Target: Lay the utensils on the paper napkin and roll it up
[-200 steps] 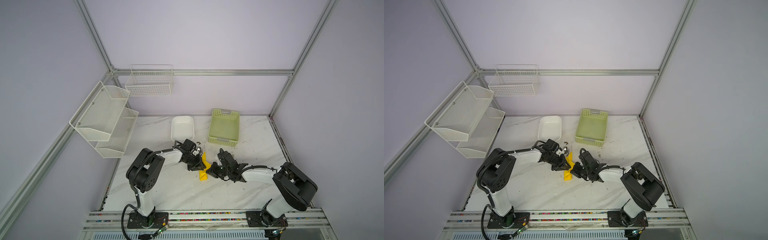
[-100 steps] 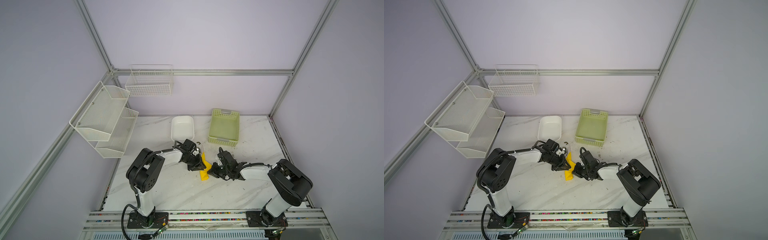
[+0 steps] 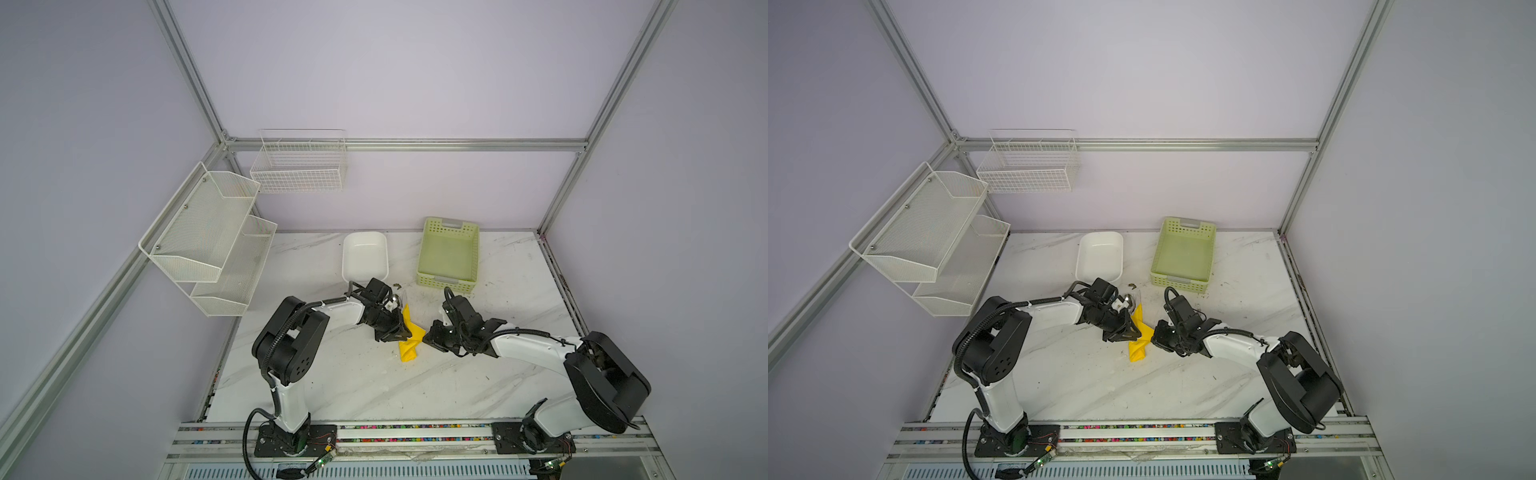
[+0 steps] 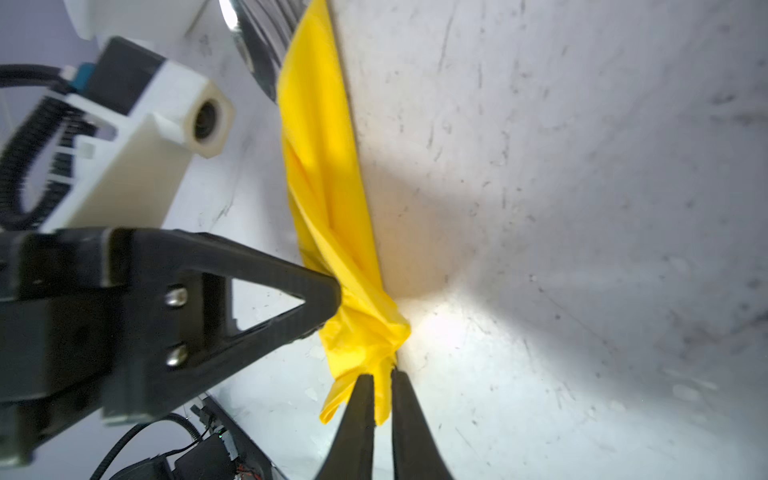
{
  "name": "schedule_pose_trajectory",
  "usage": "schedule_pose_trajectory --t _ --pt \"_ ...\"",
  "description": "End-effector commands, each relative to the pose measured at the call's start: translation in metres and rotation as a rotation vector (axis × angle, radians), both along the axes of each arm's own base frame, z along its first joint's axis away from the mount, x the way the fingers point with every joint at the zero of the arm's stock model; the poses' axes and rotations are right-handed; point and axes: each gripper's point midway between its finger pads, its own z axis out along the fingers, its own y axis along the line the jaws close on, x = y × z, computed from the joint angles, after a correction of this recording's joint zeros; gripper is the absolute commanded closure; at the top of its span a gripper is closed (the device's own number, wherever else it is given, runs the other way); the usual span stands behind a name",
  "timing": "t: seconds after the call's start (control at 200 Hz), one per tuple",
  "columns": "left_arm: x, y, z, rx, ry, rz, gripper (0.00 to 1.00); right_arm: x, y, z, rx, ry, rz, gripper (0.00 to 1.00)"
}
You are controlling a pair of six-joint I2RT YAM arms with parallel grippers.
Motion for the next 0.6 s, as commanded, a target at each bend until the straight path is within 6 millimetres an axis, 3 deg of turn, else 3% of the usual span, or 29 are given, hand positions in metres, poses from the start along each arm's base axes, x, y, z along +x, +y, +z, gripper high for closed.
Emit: schedule_pose_trajectory --t 0.0,0.11,0.315,0.47,0.595 --pt "-0.004 0.021 -0.015 0.120 0.047 0.038 0.78 -0.002 0.015 0.025 0.104 -0.011 0.030 0.86" --pt "-0.004 0.021 -0.015 0.120 0.046 0.040 0.78 -0.011 0.038 0.028 0.197 0.009 0.095 0.90" --pt "-0.004 0.021 -0.014 0.121 0.043 0.042 0.78 -0.029 0.074 0.015 0.245 0.051 0.171 0.92" --pt "-0.004 0.021 -0.013 0.121 0.043 0.043 0.78 -0.038 0.075 -0.010 0.200 0.101 0.146 0.95" --pt "-0.004 0.021 -0.013 0.120 0.042 0.042 0.78 -0.037 0.070 -0.020 0.188 0.109 0.108 0.95"
